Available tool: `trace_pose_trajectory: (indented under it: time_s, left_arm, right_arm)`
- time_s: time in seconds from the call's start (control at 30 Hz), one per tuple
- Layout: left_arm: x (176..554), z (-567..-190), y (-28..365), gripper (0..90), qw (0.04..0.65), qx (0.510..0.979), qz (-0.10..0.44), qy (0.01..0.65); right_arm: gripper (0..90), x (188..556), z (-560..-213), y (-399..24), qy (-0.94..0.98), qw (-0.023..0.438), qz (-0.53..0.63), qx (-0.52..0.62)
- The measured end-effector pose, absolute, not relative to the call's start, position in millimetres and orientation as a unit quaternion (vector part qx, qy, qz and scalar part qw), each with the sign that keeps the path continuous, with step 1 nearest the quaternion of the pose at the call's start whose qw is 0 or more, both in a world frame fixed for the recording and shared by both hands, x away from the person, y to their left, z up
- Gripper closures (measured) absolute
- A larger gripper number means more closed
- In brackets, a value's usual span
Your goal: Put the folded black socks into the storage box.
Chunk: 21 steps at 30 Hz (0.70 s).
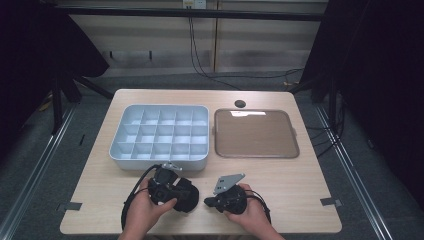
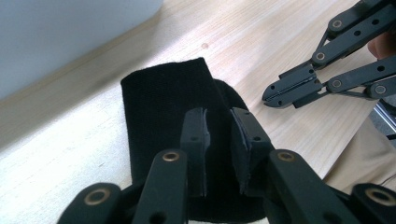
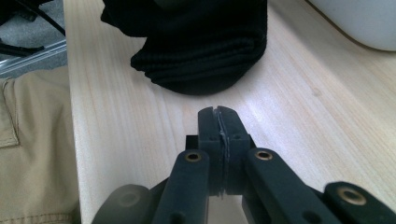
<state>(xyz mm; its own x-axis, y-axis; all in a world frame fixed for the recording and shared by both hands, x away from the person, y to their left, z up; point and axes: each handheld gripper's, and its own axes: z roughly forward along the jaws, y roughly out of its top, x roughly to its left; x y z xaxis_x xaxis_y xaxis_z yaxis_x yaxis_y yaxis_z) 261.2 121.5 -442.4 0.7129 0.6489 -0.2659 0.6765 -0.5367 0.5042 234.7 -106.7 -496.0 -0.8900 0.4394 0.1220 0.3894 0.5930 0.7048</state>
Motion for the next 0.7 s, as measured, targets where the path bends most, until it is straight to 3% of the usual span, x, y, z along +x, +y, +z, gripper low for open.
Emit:
trace_pose_trajectory:
  time_s: [0.7]
  left_arm:
    - [269.6, -436.6, 142.4, 62.0, 0.309, 0.855, -0.012, 0.417]
  right_arm:
    - [89.7, 233.7, -496.0, -105.1, 0.895, 0.031, 0.383, 0.228]
